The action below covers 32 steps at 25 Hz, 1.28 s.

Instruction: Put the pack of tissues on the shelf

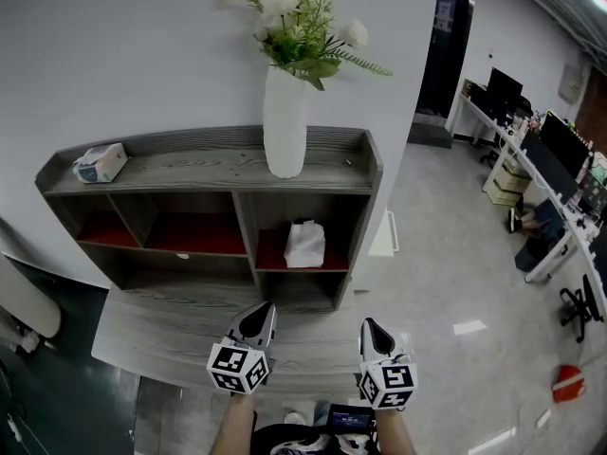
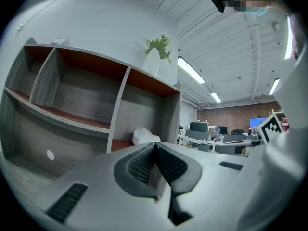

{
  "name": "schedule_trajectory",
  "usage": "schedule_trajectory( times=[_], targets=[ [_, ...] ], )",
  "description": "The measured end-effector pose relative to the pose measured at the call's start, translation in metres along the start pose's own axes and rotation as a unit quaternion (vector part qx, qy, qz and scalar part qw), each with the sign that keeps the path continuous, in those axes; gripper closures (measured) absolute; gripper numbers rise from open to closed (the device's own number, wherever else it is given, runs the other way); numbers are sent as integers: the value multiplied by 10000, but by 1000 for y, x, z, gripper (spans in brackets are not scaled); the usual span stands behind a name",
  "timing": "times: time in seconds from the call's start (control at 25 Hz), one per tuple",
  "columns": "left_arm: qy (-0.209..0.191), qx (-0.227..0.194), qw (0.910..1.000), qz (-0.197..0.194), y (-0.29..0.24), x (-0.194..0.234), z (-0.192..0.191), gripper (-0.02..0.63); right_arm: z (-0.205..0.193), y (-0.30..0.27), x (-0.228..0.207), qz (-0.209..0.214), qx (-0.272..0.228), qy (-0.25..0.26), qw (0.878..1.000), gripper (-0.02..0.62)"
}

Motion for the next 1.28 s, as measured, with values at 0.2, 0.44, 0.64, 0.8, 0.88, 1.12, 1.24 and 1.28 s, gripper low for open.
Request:
schedule_trajectory(
  times=[0.2,0.44,0.64,0.8,0.88,1.12,1.24,1.28],
  targets=[
    [-93,27,9999,-70,-1,-5,0,598,1,3,1,43,-51,-20,10000,591],
    [-111,60,9999,-103,-2,-8,0,598,2,3,1,41,-19,20,10000,591],
    [-88,61,9999,-95,-2,-6,-1,598,0,3,0,24,21,34,10000,591],
    [-78,84,9999,-76,-2,-4,-2,598,-1,2,0,18,37,19,10000,591],
    [-81,86,9999,-65,-2,-3,-2,598,-1,1,0,25,28,-1,10000,591],
    [-94,99,9999,-57,-3,-2,-3,598,-2,1,1,31,24,-12,10000,591],
    [-96,97,9999,-58,-3,-2,-3,598,-3,1,0,14,38,-15,10000,591],
    [-94,96,9999,-57,-4,-1,-3,598,-3,1,0,17,41,-15,10000,591]
  ],
)
Point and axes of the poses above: the fingertips, and each gripper's own axes: y backward along the fingers, x to its left, z out of its top, the point moved 3 cm from there along y, backward along the fingers, and after that the axes turned 15 degrees about y, right-handed, at the moved point
